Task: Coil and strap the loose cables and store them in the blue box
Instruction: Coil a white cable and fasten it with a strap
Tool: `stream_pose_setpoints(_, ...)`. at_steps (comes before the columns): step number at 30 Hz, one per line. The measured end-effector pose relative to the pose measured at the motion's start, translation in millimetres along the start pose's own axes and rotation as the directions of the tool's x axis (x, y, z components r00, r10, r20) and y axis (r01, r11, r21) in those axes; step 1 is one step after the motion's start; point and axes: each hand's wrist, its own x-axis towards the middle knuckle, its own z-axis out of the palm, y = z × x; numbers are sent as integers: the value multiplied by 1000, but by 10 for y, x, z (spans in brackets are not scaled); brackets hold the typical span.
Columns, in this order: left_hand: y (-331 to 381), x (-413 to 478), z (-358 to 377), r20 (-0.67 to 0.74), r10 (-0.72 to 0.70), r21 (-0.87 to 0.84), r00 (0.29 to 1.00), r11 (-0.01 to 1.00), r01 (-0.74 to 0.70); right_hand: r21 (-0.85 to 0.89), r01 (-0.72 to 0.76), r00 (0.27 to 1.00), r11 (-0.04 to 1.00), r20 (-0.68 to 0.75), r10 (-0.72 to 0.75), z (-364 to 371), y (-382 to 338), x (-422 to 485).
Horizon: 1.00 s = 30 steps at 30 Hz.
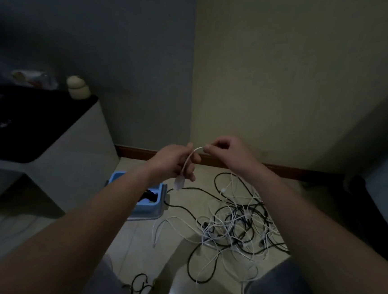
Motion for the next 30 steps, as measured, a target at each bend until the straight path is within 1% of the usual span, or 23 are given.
stream_pose_setpoints(3,13,-143,30,20,-82,-243,996,966,84,31,7,1000,1000,9,-8,127,-61,-38)
stream_pose_setpoints(5,-47,-210,43,34,-129,-352,991,927,132,97,-10,999,995,46,6,223,0,-86)
stream_pose_setpoints(7,-130,-238,51,41,-181,-442,983,878,181,112,-36,996,993,88,26,334,71,-122)
stream_pose_setpoints(9,-179,-240,53,63,-216,-459,974,861,220,75,-33,997,997,76,27,427,95,-111)
stream_pose_setpoints(12,-212,-195,51,93,-238,-378,967,890,256,27,-28,999,999,-23,29,487,124,-57)
stream_pose_setpoints(13,-226,-163,54,88,-244,-377,966,889,259,-15,-38,998,999,-55,37,490,151,-39)
stream_pose_setpoints(15,-254,-122,68,56,-259,-374,964,890,261,-166,-81,992,983,-111,63,479,227,-27)
stream_pose_setpoints(16,-266,-101,67,49,-264,-375,963,889,263,-242,-103,990,965,-120,76,464,271,-17)
stream_pose_setpoints(17,-269,-95,63,56,-265,-385,962,884,266,-279,-112,991,954,-100,87,440,298,-18)
stream_pose_setpoints(18,-269,-83,53,75,-264,-404,962,874,271,-260,-106,994,960,-46,97,414,320,-14)
stream_pose_setpoints(20,-252,-59,9,109,-238,-448,965,855,261,-115,-84,993,990,76,93,354,366,5)
stream_pose_setpoints(22,-235,-44,-43,117,-193,-488,974,844,225,17,-95,988,995,124,92,298,410,26)
stream_pose_setpoints(25,-243,-46,-101,121,-112,-521,986,839,159,174,-169,977,970,159,142,266,461,29)
stream_pose_setpoints(27,-254,-57,-108,146,-72,-538,987,831,141,242,-228,967,943,171,190,289,487,12)
stream_pose_setpoints(29,-255,-67,-76,175,-69,-546,982,824,155,253,-265,962,930,129,239,332,510,-13)
stream_pose_setpoints(30,-253,-75,-65,191,-78,-558,979,811,173,222,-282,959,933,93,268,370,513,-19)
